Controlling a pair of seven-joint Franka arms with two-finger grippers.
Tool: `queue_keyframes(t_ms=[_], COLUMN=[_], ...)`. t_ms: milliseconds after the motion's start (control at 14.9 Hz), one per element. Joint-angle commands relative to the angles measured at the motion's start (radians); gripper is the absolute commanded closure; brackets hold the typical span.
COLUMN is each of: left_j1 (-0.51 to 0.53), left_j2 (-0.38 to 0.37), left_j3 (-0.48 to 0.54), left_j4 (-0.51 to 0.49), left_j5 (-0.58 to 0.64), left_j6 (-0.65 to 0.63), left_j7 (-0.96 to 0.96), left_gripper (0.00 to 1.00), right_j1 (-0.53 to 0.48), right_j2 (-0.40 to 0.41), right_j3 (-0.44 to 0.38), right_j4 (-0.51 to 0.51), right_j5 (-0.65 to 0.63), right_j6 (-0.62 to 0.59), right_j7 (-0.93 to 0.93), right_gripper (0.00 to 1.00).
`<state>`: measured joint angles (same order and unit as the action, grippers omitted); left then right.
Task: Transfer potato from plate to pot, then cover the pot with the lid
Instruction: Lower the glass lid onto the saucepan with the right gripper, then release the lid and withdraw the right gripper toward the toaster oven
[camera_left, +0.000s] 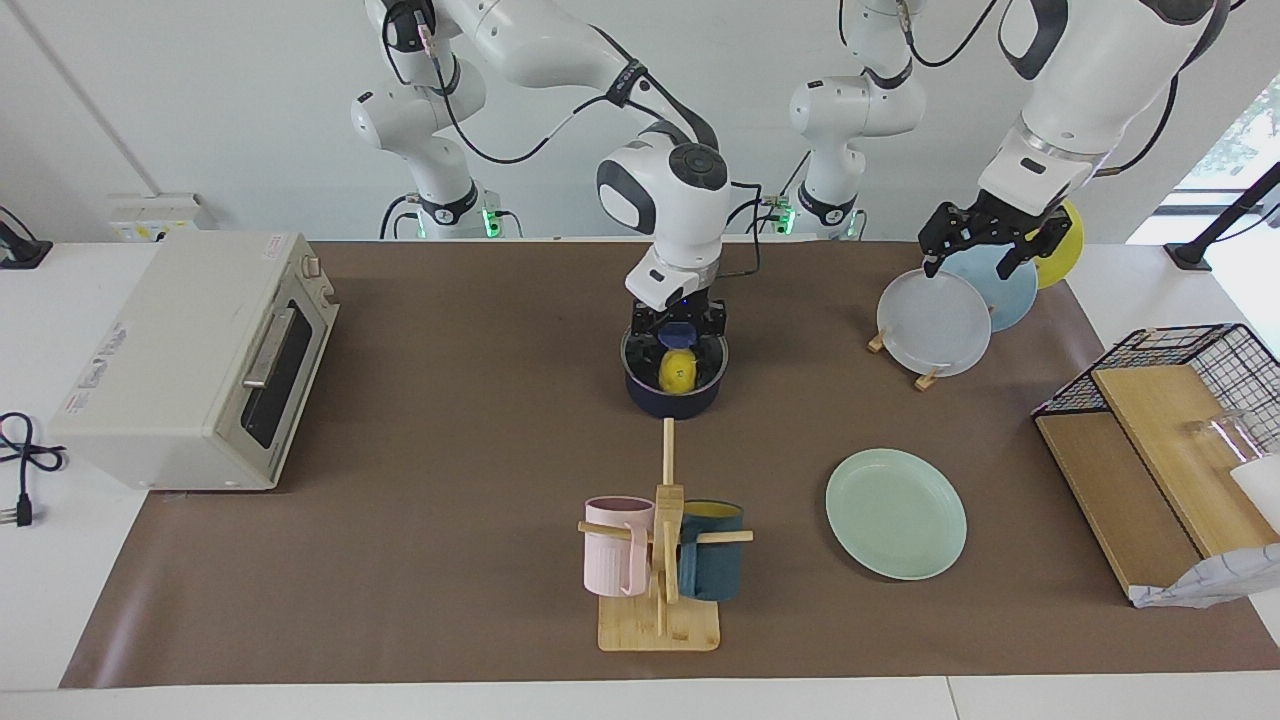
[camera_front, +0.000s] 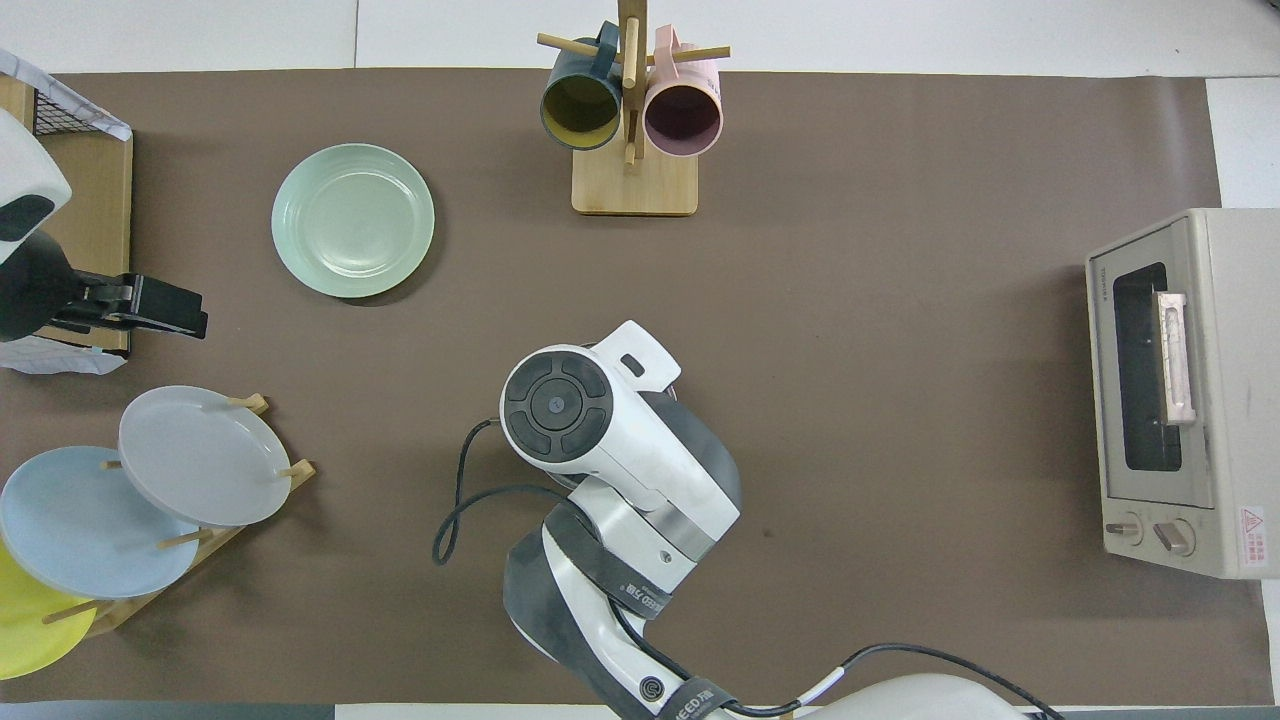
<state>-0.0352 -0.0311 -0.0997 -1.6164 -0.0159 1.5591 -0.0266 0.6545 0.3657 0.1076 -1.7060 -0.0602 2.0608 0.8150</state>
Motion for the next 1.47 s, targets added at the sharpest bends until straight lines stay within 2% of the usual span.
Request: queue_keyframes(t_ms=[0,335,670,871,1406], left_j1=[-0.002,0.015,0.018,0.032,0.043], left_j2=[-0.027,-0.027,-0.027,-0.027,-0.026], left_j3=[0.006,0.008,0.006,0.000,-0.014], left_j4=[-0.030,-0.031,-0.030,-0.028,-0.028], left_j5=[0.007,0.007,0.008,0.007,0.007], left_j6=[0.019,0.021,0.022,0.021,0.019], left_j7=[-0.010,-0.013,-0.015,-0.010,-0.013], left_gripper=[0.00,0.00,0.00,0.00,0.00], right_j1=[0.002,-0.015,-0.145,-0.232,-0.409], right_j2=[-0.018,-0.025,-0.116,-0.134,-0.284], right_j3=[-0.002,-0.003,-0.009,-0.008,-0.014], right_j4=[-0.041,0.009,0.113,0.210,0.191], right_j5=[-0.018,-0.018,-0.009,0.000,0.062], right_j6=[0.027,-0.022,-0.177,-0.345,-0.511], right_j7=[0.021,0.016,-0.144,-0.305,-0.552], right_gripper=[0.00,0.00,0.00,0.00,0.00])
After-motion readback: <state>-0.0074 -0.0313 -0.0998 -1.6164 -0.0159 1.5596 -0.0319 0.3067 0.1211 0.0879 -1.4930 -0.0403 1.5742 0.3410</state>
